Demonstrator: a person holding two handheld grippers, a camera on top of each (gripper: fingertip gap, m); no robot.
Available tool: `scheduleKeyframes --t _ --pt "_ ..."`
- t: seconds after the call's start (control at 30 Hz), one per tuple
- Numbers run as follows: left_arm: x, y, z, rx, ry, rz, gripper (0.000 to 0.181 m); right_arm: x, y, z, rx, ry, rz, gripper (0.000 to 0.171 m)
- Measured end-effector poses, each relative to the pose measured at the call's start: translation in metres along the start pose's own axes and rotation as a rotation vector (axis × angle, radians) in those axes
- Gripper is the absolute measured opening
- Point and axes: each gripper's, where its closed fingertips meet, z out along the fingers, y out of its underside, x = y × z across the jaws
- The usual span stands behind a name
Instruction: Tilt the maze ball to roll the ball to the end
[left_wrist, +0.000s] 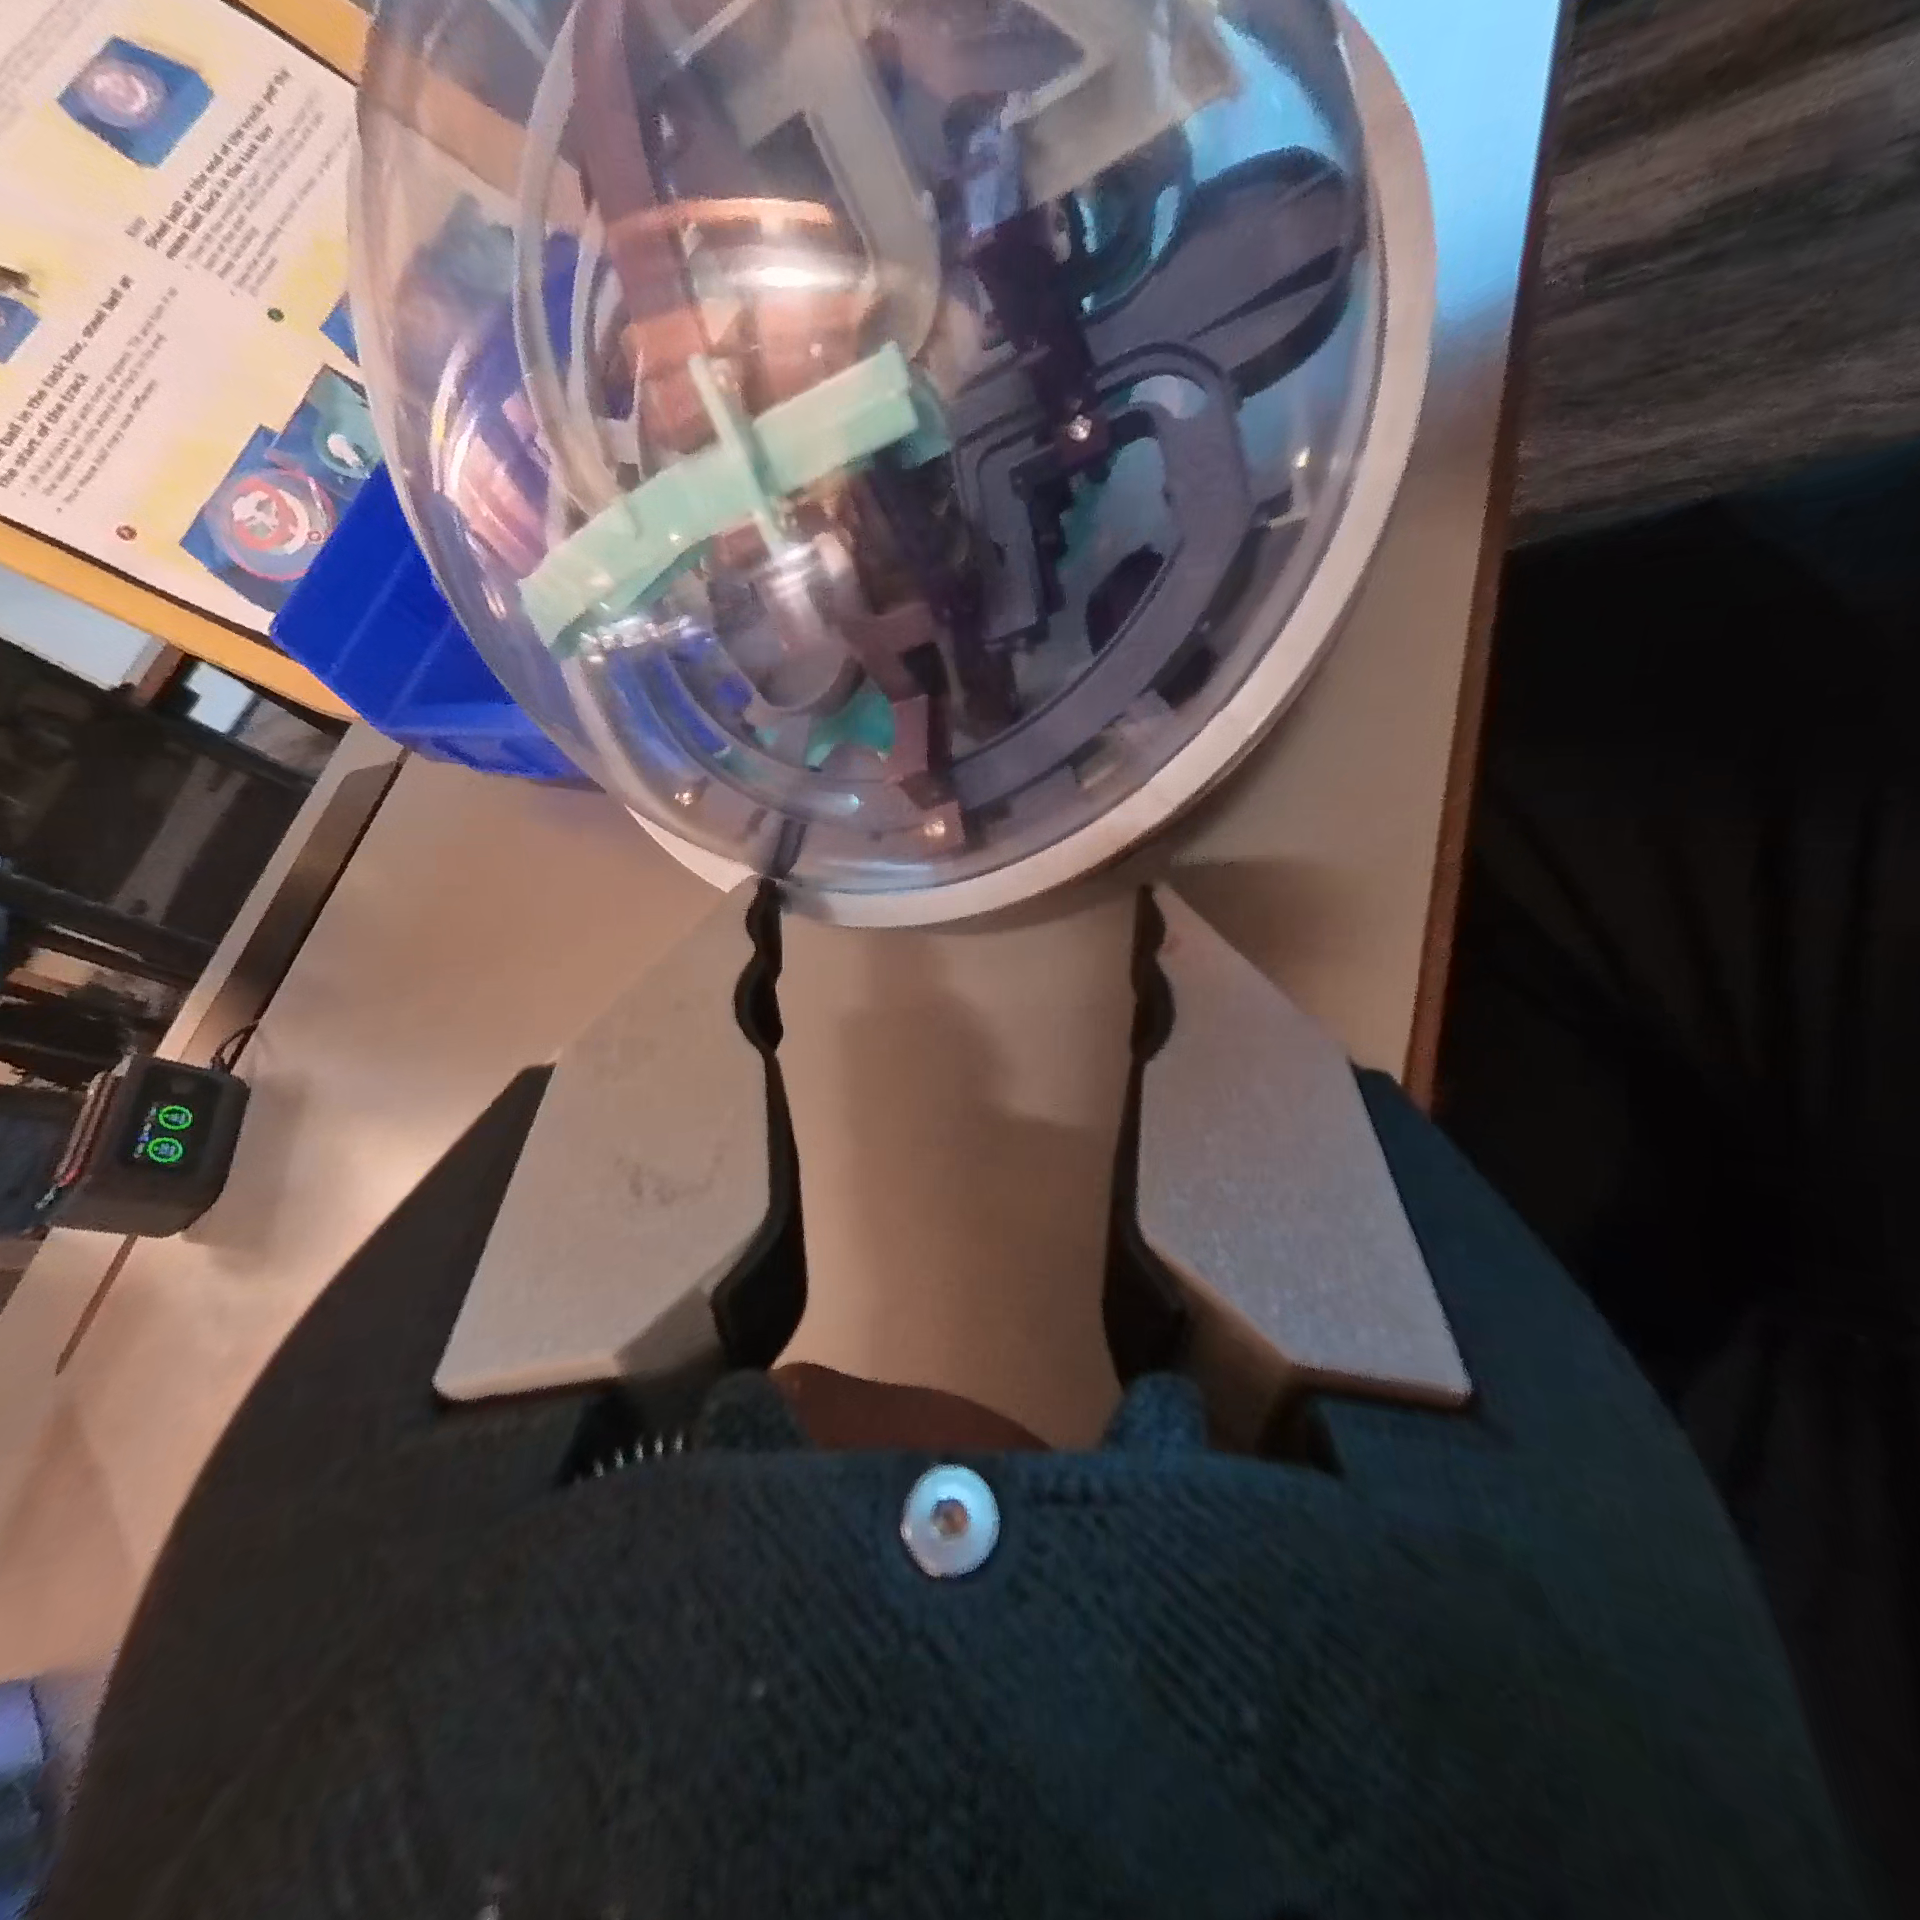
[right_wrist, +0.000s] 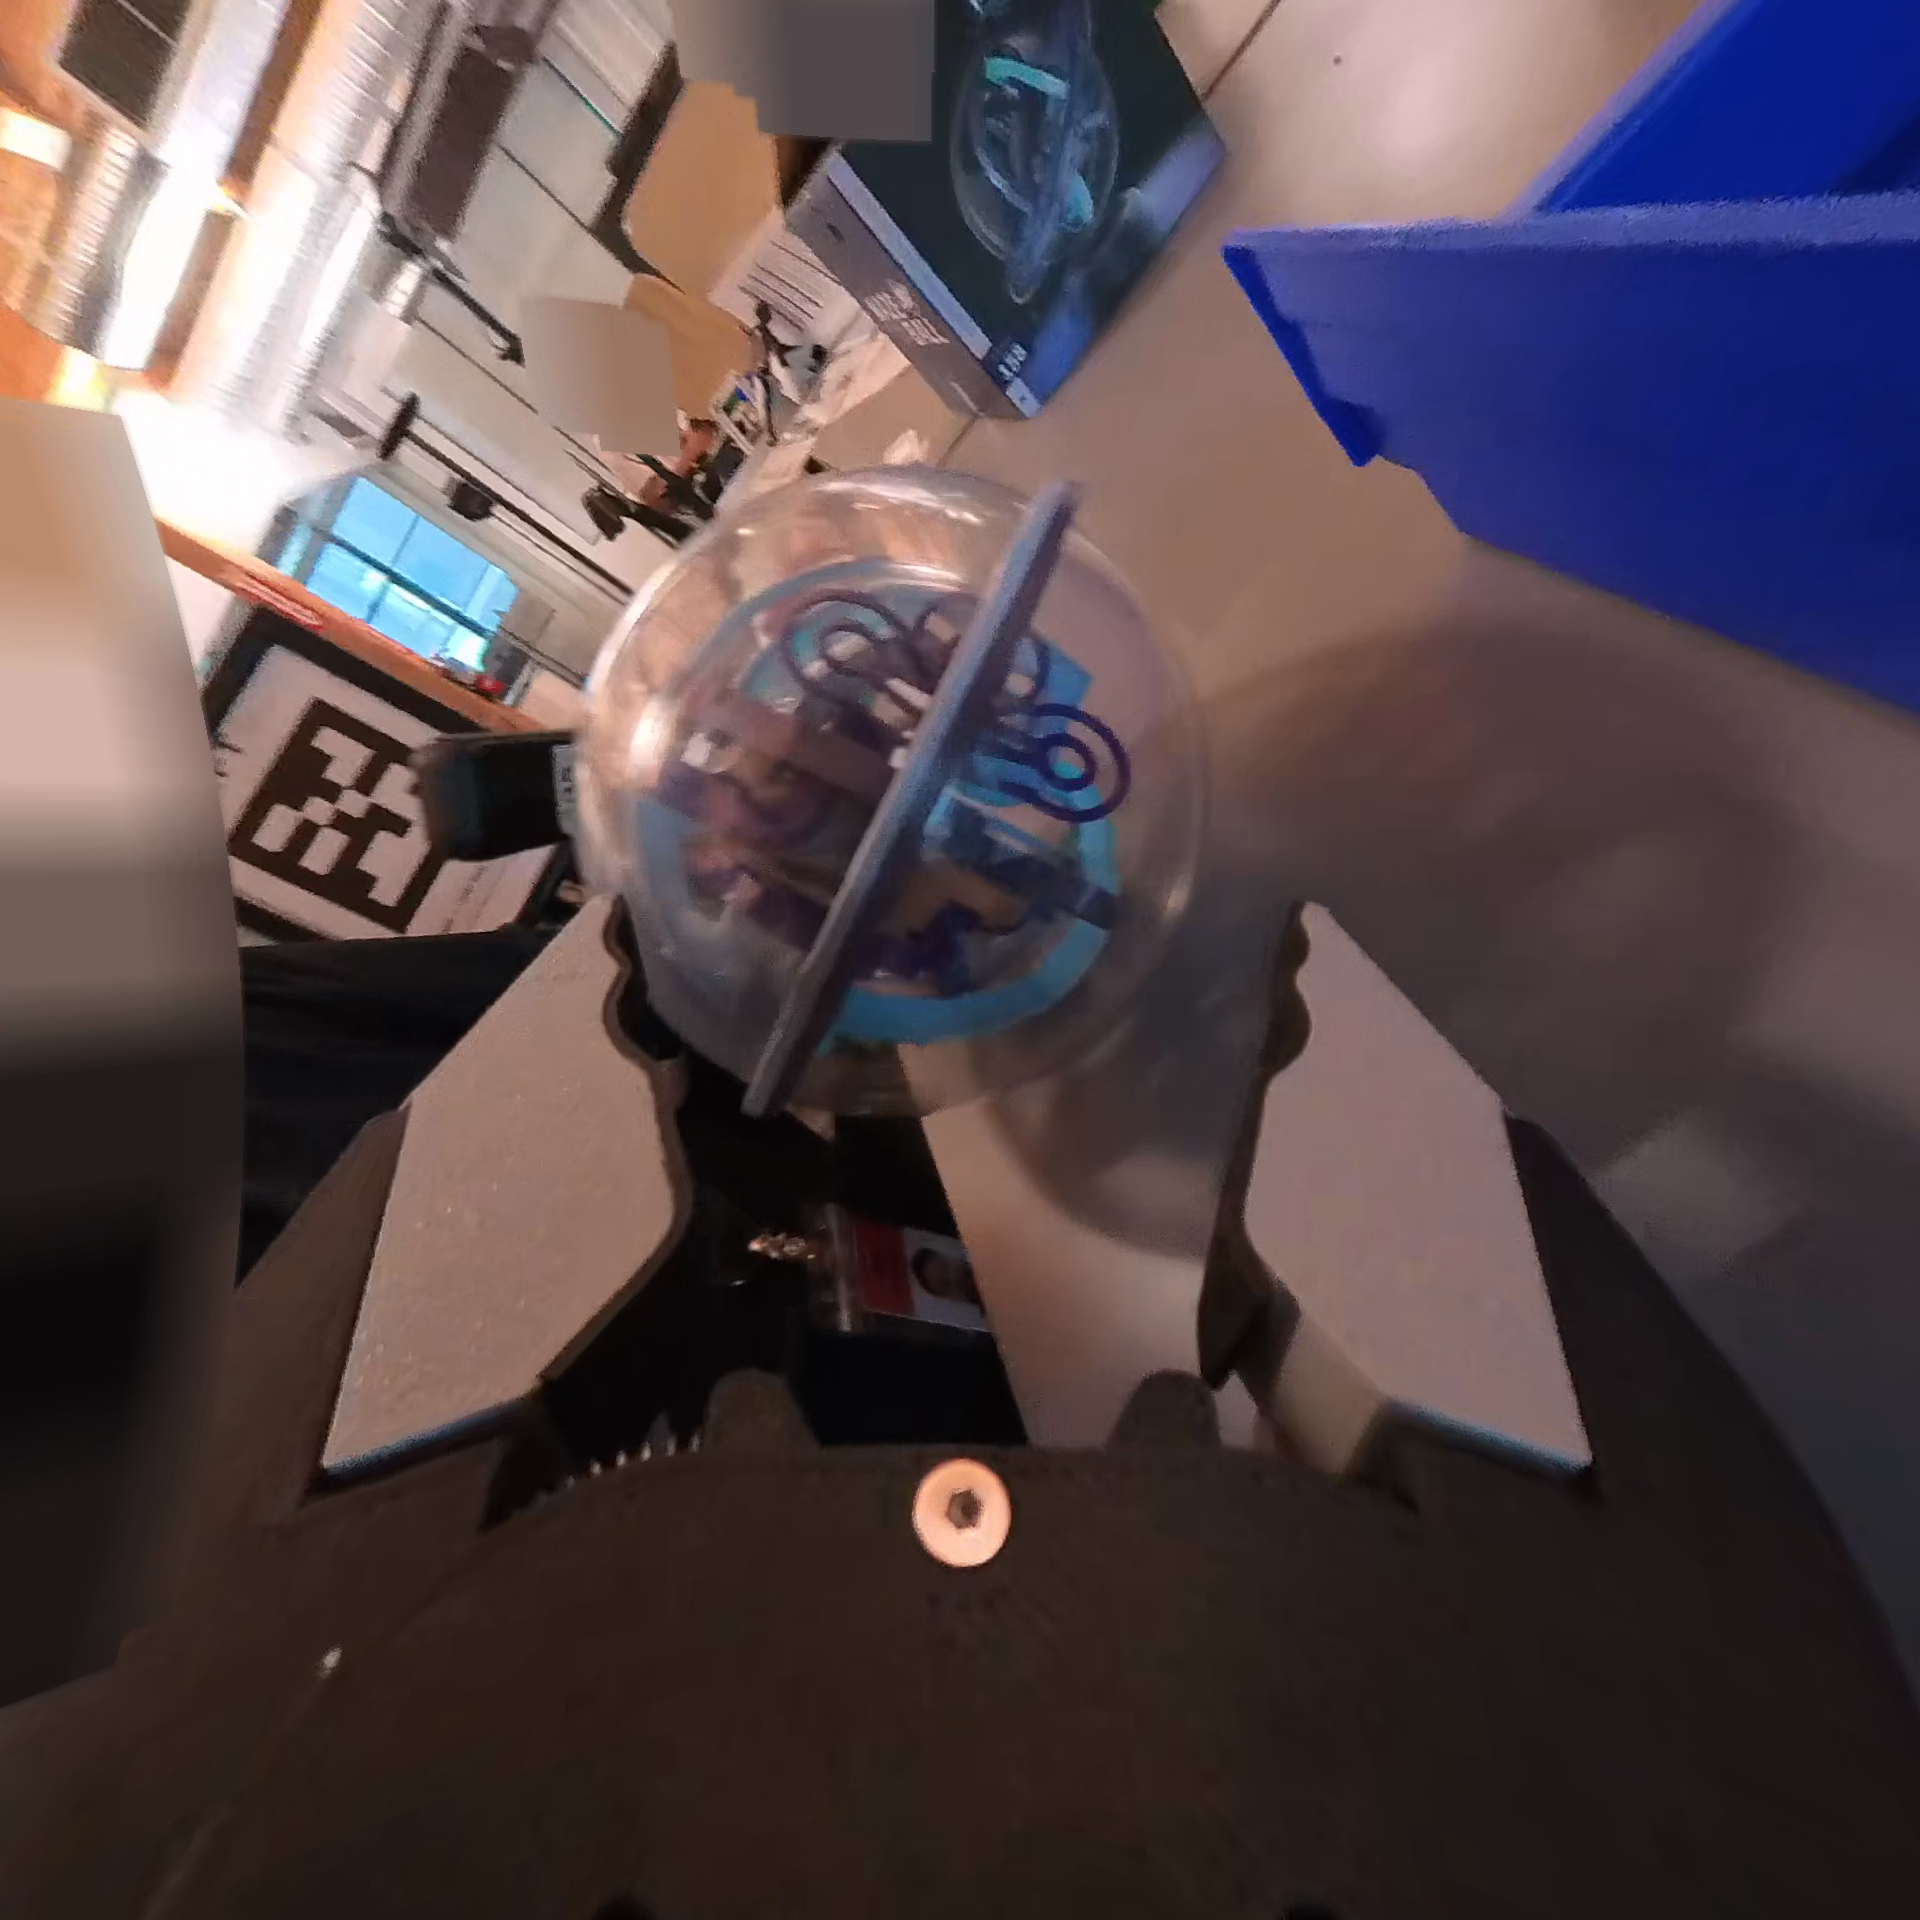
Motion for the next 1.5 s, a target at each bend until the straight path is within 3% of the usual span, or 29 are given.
scheduleKeyframes --t 0.03,0.17,0.37,0.6,0.63,0.7,0.8,1.0,1.27,1.5 --pt "0.0 0.001 0.0 -0.004 -0.003 0.004 0.066 0.004 0.002 0.005 -0.013 0.023 -0.003 0.117" --pt "-0.003 0.002 -0.001 -0.019 0.008 -0.07 0.078 -0.003 0.015 0.019 -0.086 -0.04 -0.014 0.115" --pt "-0.004 -0.002 -0.01 0.034 0.191 -0.381 0.094 -0.002 0.024 0.016 -0.137 -0.041 -0.039 0.104" --pt "-0.015 -0.018 -0.009 0.176 0.412 -0.709 0.083 -0.006 0.017 0.022 -0.098 -0.041 -0.068 0.11" --pt "-0.019 -0.022 -0.009 0.205 0.41 -0.725 0.079 -0.006 0.018 0.024 -0.105 -0.046 -0.059 0.118" --pt "-0.023 -0.027 -0.008 0.241 0.393 -0.723 0.072 -0.003 0.022 0.028 -0.123 -0.04 -0.062 0.127" --pt "-0.016 -0.025 -0.007 0.209 0.43 -0.719 0.071 -0.003 0.024 0.029 -0.13 -0.045 -0.094 0.127" --pt "-0.006 -0.024 -0.004 0.165 0.521 -0.743 0.079 -0.005 0.027 0.031 -0.142 -0.041 -0.204 0.127" --pt "-0.003 -0.026 0.005 0.137 0.405 -0.593 0.087 -0.002 0.03 0.035 -0.134 -0.047 -0.255 0.136" --pt "-0.002 -0.026 0.008 0.125 0.399 -0.595 0.087 -0.001 0.028 0.035 -0.119 -0.043 -0.254 0.137"
